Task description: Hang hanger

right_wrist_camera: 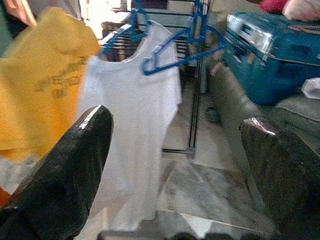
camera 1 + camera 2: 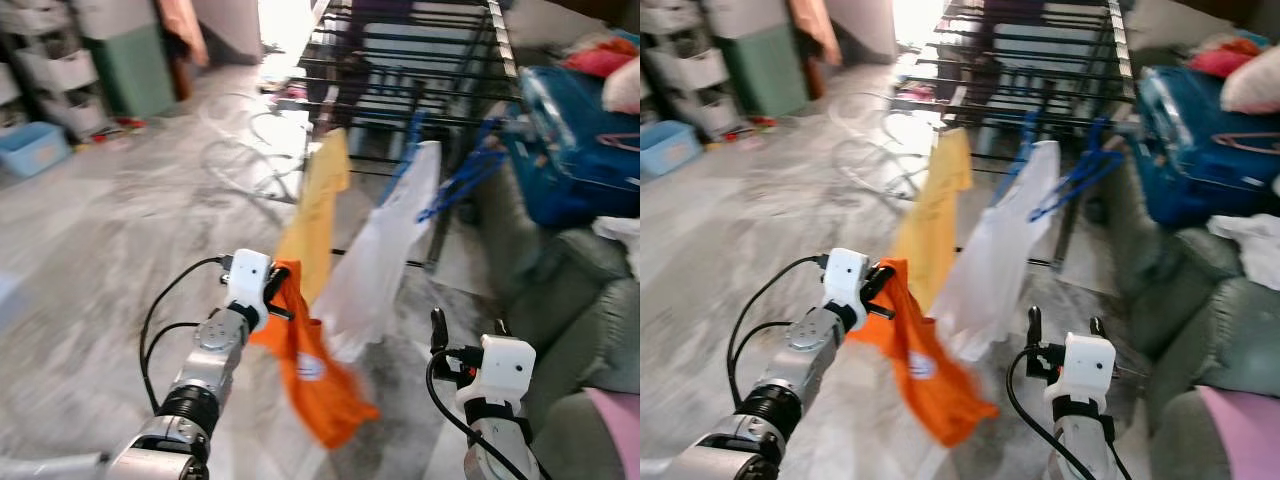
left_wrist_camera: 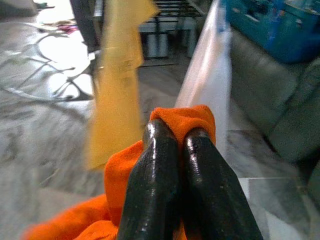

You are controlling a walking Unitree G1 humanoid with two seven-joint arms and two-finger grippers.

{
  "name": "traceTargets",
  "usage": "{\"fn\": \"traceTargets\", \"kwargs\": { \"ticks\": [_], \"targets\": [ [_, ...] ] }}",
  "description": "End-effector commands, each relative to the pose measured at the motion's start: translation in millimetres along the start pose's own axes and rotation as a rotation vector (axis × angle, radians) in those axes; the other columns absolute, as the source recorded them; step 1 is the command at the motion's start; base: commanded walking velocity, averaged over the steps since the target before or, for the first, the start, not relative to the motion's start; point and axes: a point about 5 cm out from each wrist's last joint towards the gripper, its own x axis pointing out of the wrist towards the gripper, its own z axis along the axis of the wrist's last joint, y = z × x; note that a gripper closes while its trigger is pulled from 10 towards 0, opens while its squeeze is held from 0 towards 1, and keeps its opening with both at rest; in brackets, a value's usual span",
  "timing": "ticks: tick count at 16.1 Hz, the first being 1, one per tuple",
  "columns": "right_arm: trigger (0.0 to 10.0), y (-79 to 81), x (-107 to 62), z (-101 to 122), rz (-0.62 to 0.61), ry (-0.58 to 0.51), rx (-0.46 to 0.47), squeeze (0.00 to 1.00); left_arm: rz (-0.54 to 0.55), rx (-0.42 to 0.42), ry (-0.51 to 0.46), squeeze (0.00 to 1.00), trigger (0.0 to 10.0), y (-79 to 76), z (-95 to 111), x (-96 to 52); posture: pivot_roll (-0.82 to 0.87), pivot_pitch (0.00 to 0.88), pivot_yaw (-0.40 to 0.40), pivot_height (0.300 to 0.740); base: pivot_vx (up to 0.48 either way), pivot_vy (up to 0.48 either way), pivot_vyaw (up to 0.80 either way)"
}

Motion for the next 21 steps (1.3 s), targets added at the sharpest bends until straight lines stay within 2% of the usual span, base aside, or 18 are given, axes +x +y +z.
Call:
{"fn": "traceTargets", "kwargs": {
  "ticks": [1,5,11,15,18,21],
  "targets": [
    [10.0,-8.2,-0.5,-2.3,-0.026,0.011,-0.017,0.0,-0.021,0.016,-0.02,0.0,10.0,-5.7,6.5,4.2,0.03,0.011,0.0,0.74,0.428,0.0,0.0],
    [10.0,-10.1,-1.6,-3.7,-0.024,0.017,-0.023,0.0,-0.023,0.014,-0.018,0.0,10.0,-7.4,6.1,4.7,0.04,0.009,-0.003,0.74,0.426,0.0,0.0],
    [10.0,-10.5,-2.7,-5.0,-0.028,0.022,-0.025,0.0,-0.038,0.021,-0.014,0.0,10.0,-12.1,4.9,5.2,0.03,0.008,-0.003,0.74,0.425,0.0,-0.51],
    [10.0,-12.4,-5.6,-6.7,-0.029,0.031,-0.032,0.0,-0.035,0.025,-0.007,0.0,10.0,-14.3,4.5,6.2,0.02,0.008,-0.004,0.74,0.397,0.267,0.0],
    [10.0,-14.1,-6.1,-7.0,-0.033,0.035,-0.036,0.0,-0.036,-0.022,0.006,0.0,10.0,-20.0,-0.2,5.4,0.02,0.012,-0.009,0.74,0.089,0.121,0.0],
    [10.0,-11.5,-6.5,-7.4,-0.025,0.038,-0.035,0.0,-0.038,-0.033,0.026,0.0,10.0,-20.9,-2.3,5.6,0.02,0.014,-0.014,0.74,0.0,0.0,0.0]
  ]
}}
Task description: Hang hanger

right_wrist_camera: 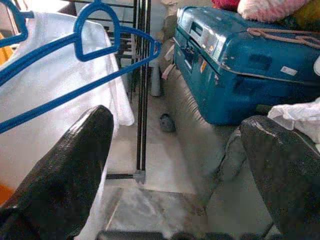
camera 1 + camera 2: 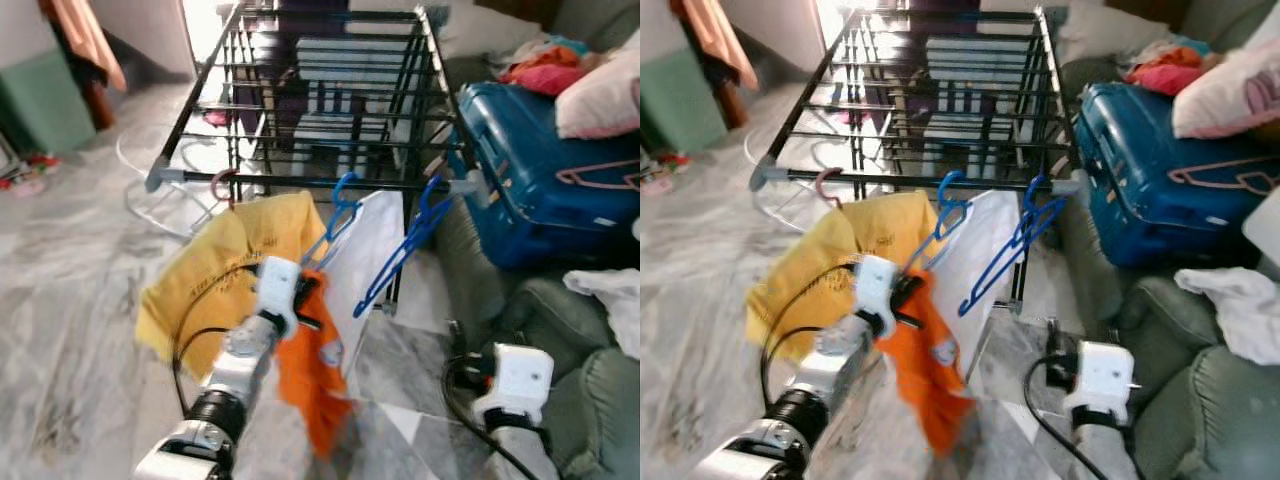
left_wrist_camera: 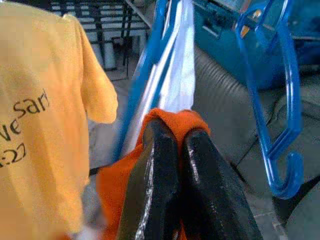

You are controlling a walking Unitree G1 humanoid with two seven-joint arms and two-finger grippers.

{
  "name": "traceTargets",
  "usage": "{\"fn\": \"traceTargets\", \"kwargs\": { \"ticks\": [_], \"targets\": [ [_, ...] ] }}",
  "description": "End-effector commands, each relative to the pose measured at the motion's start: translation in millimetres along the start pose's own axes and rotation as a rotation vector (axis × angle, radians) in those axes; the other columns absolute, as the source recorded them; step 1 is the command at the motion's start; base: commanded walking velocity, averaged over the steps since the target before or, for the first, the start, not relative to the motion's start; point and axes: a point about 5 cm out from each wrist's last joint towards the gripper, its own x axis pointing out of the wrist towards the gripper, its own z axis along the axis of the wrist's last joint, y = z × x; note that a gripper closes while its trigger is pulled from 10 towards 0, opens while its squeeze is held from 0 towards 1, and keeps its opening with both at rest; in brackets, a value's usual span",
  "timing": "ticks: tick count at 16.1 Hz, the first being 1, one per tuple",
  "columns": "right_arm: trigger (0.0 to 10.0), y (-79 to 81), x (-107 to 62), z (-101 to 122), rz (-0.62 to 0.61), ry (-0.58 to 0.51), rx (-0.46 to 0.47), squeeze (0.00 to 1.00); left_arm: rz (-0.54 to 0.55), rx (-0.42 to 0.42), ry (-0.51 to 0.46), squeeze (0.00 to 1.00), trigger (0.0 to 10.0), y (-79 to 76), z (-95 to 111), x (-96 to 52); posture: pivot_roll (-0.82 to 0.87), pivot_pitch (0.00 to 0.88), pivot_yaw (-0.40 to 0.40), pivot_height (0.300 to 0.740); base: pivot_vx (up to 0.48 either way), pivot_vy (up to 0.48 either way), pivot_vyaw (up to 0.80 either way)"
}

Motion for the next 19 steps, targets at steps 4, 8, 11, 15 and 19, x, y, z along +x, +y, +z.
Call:
{"fn": "traceTargets", "kwargs": {
  "ticks": [4,8,11,15,19],
  "targets": [
    [10.0,5.7,2.0,3.6,0.012,-0.01,0.008,0.0,0.02,0.02,-0.004,0.0,10.0,10.8,2.6,-3.4,0.03,0.019,-0.014,0.74,0.0,0.373,0.0],
    [10.0,5.8,2.0,3.0,0.012,-0.008,0.003,0.0,0.014,0.03,0.005,0.0,10.0,10.3,1.5,-3.6,0.03,0.021,-0.011,0.74,0.0,0.388,0.0],
    [10.0,5.8,0.7,1.9,0.001,-0.003,0.001,0.0,-0.001,0.044,0.014,0.0,10.0,8.5,1.6,-2.8,0.02,0.022,-0.002,0.74,0.0,0.368,0.0],
    [10.0,7.3,-0.8,1.0,-0.005,0.0,0.008,0.0,-0.004,0.05,0.019,0.0,10.0,9.7,2.2,-2.6,0.02,0.026,0.007,0.74,0.0,0.347,0.0],
    [10.0,5.7,-0.2,1.7,-0.016,-0.004,0.005,0.0,-0.041,0.043,-0.025,0.0,10.0,6.9,6.4,-2.9,0.01,0.026,0.009,0.74,0.0,0.0,0.0]
  ]
}}
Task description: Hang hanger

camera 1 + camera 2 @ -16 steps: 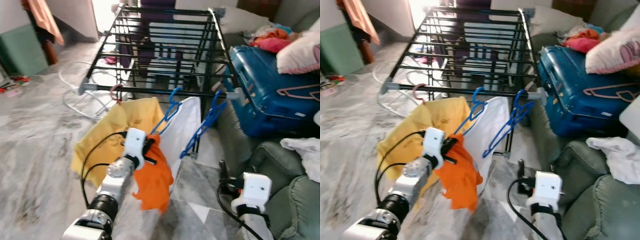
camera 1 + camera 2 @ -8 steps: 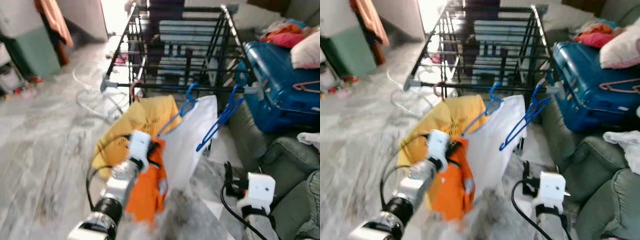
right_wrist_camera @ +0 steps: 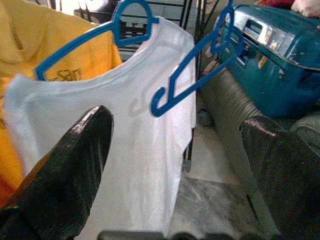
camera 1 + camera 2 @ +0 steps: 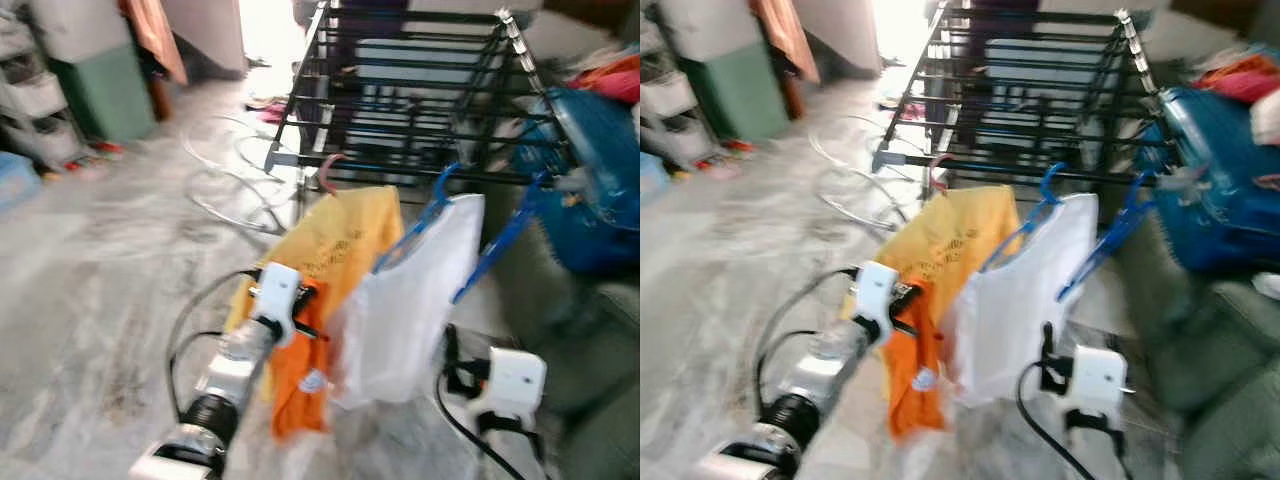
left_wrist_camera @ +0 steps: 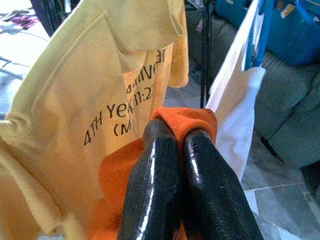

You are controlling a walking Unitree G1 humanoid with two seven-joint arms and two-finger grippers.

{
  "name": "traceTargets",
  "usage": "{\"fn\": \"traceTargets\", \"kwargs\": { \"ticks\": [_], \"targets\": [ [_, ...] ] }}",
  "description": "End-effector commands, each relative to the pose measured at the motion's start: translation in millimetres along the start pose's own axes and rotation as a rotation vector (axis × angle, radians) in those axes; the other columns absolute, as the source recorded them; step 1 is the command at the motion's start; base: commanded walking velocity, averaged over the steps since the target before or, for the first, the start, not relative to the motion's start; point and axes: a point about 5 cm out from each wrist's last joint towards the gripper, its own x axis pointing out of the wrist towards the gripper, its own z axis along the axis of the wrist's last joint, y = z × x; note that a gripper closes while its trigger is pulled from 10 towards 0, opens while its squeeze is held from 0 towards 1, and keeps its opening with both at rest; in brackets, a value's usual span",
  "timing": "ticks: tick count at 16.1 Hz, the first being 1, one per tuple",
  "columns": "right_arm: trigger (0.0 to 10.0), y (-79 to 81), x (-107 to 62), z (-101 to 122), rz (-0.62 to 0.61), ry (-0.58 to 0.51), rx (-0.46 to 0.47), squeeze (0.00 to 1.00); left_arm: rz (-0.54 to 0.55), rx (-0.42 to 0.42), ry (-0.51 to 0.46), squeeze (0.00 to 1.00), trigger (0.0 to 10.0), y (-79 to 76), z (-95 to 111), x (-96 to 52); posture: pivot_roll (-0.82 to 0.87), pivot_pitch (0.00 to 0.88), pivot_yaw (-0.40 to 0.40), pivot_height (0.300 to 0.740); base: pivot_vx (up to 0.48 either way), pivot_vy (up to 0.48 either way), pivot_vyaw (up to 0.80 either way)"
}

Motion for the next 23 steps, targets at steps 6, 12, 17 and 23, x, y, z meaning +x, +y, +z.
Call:
{"fn": "traceTargets", "kwargs": {
  "ticks": [6,12,17,23],
  "targets": [
    [10.0,-10.4,-2.1,4.0,-0.057,-0.018,-0.013,0.0,-0.063,-0.013,-0.116,0.0,10.0,2.2,15.2,-3.7,0.02,0.044,0.002,0.74,0.081,0.0,0.0],
    [10.0,-8.7,-0.3,5.9,-0.044,-0.02,-0.012,0.0,-0.087,-0.019,-0.122,0.0,10.0,-1.0,15.0,-4.3,0.02,0.045,-0.001,0.74,0.291,0.0,0.0],
    [10.0,-8.5,1.1,6.9,-0.038,-0.022,-0.015,0.0,-0.096,-0.016,-0.121,0.0,10.0,-1.5,15.1,-4.4,0.02,0.044,-0.002,0.74,0.285,0.0,0.0],
    [10.0,-14.4,5.0,9.8,-0.051,-0.029,-0.019,0.0,-0.11,-0.015,-0.119,0.0,10.0,-2.8,14.6,-5.0,0.02,0.047,-0.001,0.74,0.301,0.0,0.0]
  ]
}}
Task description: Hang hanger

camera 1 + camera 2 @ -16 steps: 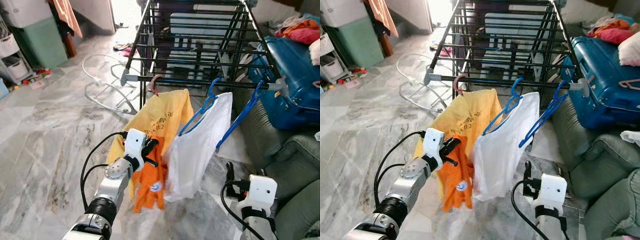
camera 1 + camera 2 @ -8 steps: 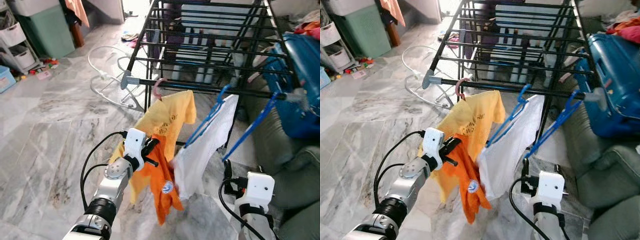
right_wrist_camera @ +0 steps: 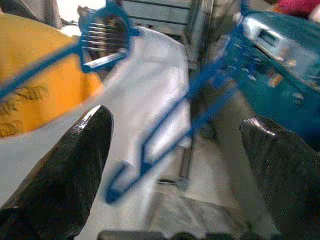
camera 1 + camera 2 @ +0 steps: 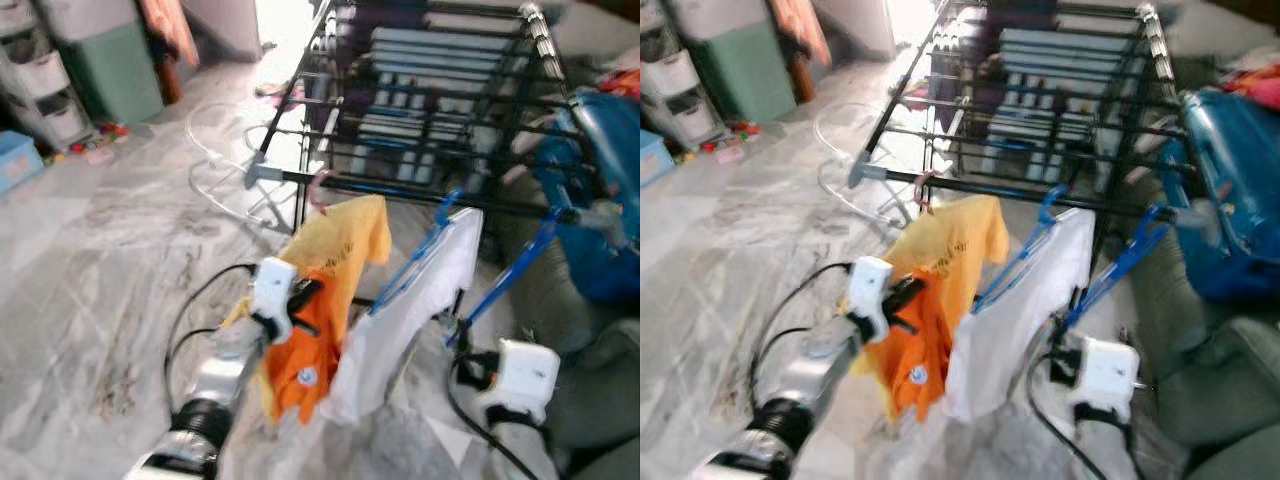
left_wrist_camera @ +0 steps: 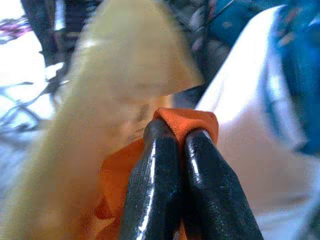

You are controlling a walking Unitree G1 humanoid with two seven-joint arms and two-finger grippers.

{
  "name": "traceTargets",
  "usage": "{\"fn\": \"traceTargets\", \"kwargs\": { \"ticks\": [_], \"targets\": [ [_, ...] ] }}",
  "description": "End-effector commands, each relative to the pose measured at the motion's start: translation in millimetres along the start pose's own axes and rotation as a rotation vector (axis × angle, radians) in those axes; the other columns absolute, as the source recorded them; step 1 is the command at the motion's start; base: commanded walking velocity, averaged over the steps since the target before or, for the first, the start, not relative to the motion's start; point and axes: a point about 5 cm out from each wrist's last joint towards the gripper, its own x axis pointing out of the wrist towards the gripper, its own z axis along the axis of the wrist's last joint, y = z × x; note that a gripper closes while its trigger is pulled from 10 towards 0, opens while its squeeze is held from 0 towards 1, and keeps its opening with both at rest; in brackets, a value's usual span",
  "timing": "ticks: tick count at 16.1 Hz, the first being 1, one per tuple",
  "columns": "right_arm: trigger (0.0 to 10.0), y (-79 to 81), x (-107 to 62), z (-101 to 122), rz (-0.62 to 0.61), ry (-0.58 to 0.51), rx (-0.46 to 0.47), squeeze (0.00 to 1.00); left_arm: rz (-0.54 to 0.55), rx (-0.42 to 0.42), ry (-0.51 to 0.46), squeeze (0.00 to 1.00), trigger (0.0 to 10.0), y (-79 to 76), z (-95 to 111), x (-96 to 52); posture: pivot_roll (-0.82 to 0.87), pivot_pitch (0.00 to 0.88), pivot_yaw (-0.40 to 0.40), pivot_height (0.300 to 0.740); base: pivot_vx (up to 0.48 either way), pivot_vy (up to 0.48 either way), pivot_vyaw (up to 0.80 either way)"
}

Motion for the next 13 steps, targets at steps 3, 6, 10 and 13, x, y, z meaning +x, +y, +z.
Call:
{"fn": "traceTargets", "kwargs": {
  "ticks": [3,6,10,13],
  "targets": [
    [10.0,-9.9,-4.4,-3.6,-0.025,0.023,-0.013,0.0,-0.035,0.005,-0.035,0.0,10.0,-9.7,7.4,5.8,0.02,0.052,-0.004,0.74,0.309,0.0,0.0],
    [10.0,-7.4,-3.4,-3.4,-0.018,0.03,-0.006,0.0,-0.029,0.01,-0.026,0.0,10.0,-10.1,5.8,5.0,0.02,0.06,-0.003,0.74,0.275,0.0,0.0],
    [10.0,3.7,10.9,5.9,0.016,0.005,-0.008,0.0,-0.027,0.018,-0.029,0.0,10.0,-9.4,6.0,3.6,0.01,0.08,0.004,0.74,0.0,0.0,0.0],
    [10.0,17.5,20.1,5.6,0.063,0.035,0.004,0.0,-0.028,0.026,-0.024,0.0,10.0,-8.5,5.2,2.1,0.02,0.089,0.006,0.74,0.0,0.0,0.0]
  ]
}}
